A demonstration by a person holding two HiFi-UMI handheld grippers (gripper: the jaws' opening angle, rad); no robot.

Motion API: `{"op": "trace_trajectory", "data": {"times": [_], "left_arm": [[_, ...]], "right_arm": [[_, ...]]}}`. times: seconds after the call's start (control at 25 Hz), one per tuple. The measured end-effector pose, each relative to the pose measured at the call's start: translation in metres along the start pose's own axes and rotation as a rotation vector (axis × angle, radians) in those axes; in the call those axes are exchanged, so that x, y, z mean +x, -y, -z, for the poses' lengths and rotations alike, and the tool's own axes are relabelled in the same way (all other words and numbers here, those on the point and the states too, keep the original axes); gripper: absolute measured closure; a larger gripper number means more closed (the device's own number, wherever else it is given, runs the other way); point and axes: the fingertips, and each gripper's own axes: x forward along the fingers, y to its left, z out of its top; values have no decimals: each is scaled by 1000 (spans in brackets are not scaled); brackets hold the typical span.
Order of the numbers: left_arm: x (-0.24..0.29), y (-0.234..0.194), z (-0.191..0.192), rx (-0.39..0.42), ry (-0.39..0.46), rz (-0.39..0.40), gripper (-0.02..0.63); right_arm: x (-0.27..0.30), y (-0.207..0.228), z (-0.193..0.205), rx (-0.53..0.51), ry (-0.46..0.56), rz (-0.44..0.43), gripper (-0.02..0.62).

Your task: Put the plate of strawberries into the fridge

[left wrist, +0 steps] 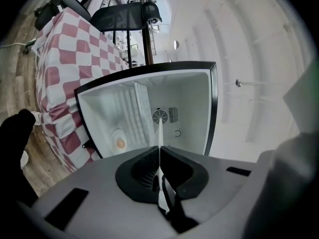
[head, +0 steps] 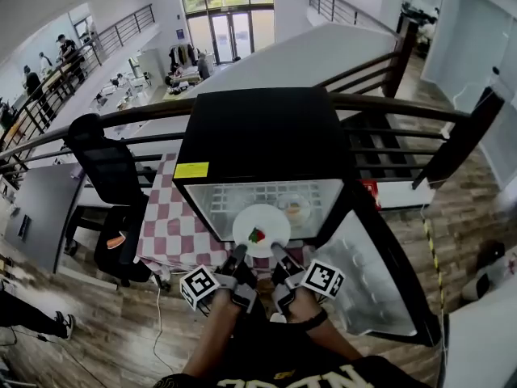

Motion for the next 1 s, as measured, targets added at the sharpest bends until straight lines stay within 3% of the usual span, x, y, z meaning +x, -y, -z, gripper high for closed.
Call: {"op": "trace_trajectory", "data": {"times": [0.24, 0.76, 1.0], "left_arm": [[22, 0, -17, 93, -43, -13, 580], [59, -19, -23, -7, -73, -29, 580], [70, -29, -33, -1, -86, -50, 580]], "right_arm": [[22, 3, -12, -16, 48, -17, 526], [44, 25, -35, -43, 52, 64, 526], [55, 33, -40, -31, 62, 84, 526]]}}
